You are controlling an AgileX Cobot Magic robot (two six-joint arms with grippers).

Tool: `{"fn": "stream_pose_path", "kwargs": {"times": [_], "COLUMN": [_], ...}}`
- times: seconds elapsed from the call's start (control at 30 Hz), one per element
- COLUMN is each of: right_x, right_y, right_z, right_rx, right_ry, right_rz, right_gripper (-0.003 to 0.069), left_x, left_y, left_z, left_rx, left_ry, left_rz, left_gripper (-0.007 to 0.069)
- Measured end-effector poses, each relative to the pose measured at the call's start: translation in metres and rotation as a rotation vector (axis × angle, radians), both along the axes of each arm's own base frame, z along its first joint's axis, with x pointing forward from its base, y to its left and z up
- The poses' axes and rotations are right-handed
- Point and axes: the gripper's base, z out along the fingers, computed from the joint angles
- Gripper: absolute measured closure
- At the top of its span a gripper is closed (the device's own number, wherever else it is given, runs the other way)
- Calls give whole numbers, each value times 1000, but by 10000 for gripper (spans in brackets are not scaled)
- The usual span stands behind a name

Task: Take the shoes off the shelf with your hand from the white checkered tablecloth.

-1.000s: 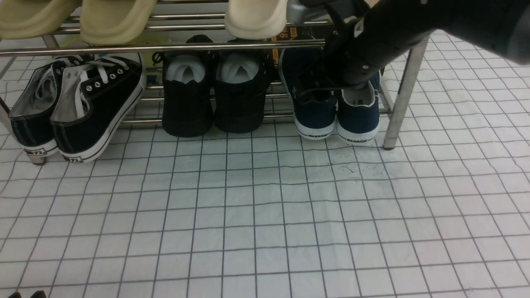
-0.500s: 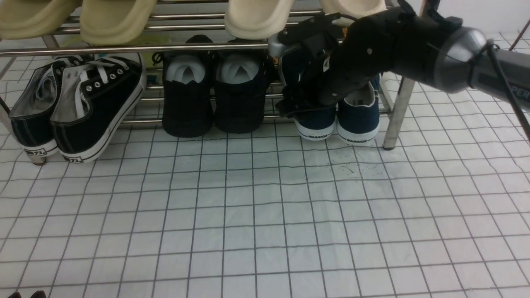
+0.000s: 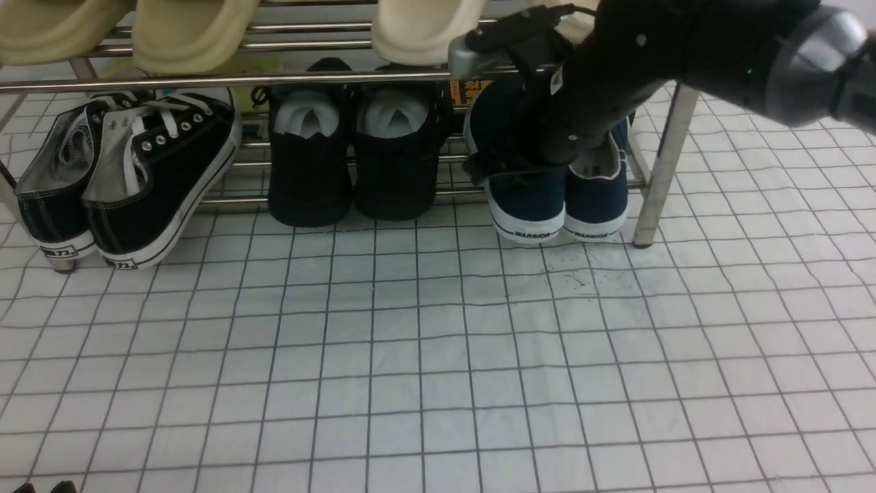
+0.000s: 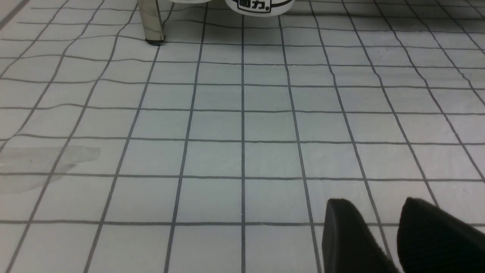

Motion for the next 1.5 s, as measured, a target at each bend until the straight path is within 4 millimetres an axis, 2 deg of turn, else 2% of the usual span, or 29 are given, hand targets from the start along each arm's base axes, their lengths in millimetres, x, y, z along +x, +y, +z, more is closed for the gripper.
{"fn": "stream_pose_path", "kwargs": {"times": [0.07, 0.1, 0.2, 0.3, 0.4, 0.5, 0.67, 0.83, 1.1, 1.2, 1.3, 1.33, 1.37, 1.4, 1.47, 1.5], "right_x": [-28, -39, -64, -89, -100, -113, -123, -118, -106, -101, -99, -99, -99, -99, -94, -85], "right_y": [1, 2, 5, 11, 15, 21, 27, 27, 31, 35, 38, 39, 39, 40, 38, 35], "right_z": [31, 40, 57, 65, 61, 48, 14, -8, -21, -31, -41, -42, -41, -40, -31, -19], "right_rx": [18, 20, 4, -36, -63, -104, -135, -119, -101, -105, -110, -105, -104, -104, -104, -103], "right_ry": [24, 31, 61, 123, 171, 241, 318, 281, 199, 205, 234, 243, 244, 241, 211, 157], "right_rz": [46, 65, 118, 182, 211, 229, 204, 144, 77, 71, 66, 64, 62, 63, 58, 44], "right_gripper": [606, 606, 606, 606, 606, 606, 606, 606, 601, 544, 410, 340, 281, 270, 162, 92], "left_x": [0, 0, 0, 0, 0, 0, 0, 0, 0, 0, 0, 0, 0, 0, 0, 0], "left_y": [0, 0, 0, 0, 0, 0, 0, 0, 0, 0, 0, 0, 0, 0, 0, 0], "left_z": [0, 0, 0, 0, 0, 0, 0, 0, 0, 0, 0, 0, 0, 0, 0, 0], "left_rx": [0, 0, 0, 0, 0, 0, 0, 0, 0, 0, 0, 0, 0, 0, 0, 0], "left_ry": [0, 0, 0, 0, 0, 0, 0, 0, 0, 0, 0, 0, 0, 0, 0, 0], "left_rz": [0, 0, 0, 0, 0, 0, 0, 0, 0, 0, 0, 0, 0, 0, 0, 0], "left_gripper": [385, 385, 385, 385, 385, 385, 385, 385, 385, 385, 385, 385, 385, 385, 385, 385]}}
